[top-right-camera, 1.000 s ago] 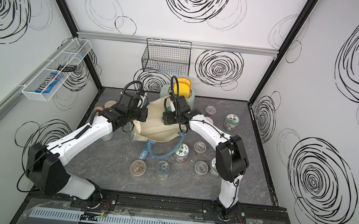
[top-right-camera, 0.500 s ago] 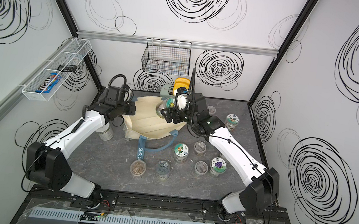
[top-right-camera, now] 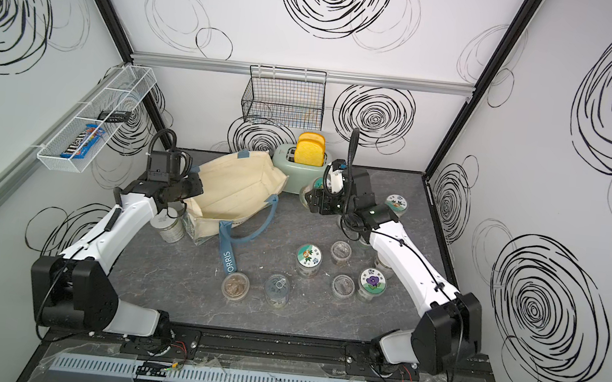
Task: Take out the seed jars from the canvas bag
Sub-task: Place the seed jar at the center of the board.
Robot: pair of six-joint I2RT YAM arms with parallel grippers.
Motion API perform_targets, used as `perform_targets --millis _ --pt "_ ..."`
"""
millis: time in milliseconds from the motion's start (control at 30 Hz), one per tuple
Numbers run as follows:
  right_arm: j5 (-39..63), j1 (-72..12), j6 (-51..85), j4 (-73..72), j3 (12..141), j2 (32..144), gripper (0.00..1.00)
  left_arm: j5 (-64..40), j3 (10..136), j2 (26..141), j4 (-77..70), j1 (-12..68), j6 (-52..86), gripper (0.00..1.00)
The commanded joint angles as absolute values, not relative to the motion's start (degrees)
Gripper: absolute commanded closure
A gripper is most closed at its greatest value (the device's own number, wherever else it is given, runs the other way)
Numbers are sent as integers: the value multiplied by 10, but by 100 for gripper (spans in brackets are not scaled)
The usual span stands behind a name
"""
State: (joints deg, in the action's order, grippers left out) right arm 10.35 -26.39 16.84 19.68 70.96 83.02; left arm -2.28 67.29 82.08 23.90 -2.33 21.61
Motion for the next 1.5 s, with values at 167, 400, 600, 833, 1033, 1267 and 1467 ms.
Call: perform_targets --millis 167,400,600,833,1033,1267,1467 --pt "37 -271 154 217 728 944 36 -56 666 831 199 -29 238 95" --pt "-4 -289 161 314 839 1081 36 -70 691 870 210 -29 236 91" --pt "-21 -309 159 304 862 1134 35 -77 722 908 216 -26 239 89" --pt "-20 -309 159 310 890 1178 28 -98 740 950 220 -9 242 84" --pt "-13 -307 158 315 894 1157 12 -117 761 953 222 -4 240 58" --pt "7 -298 159 328 921 1100 1 -123 818 940 252 4 231 27" --pt "29 -283 159 314 906 1041 3 -118 822 885 256 5 224 13"
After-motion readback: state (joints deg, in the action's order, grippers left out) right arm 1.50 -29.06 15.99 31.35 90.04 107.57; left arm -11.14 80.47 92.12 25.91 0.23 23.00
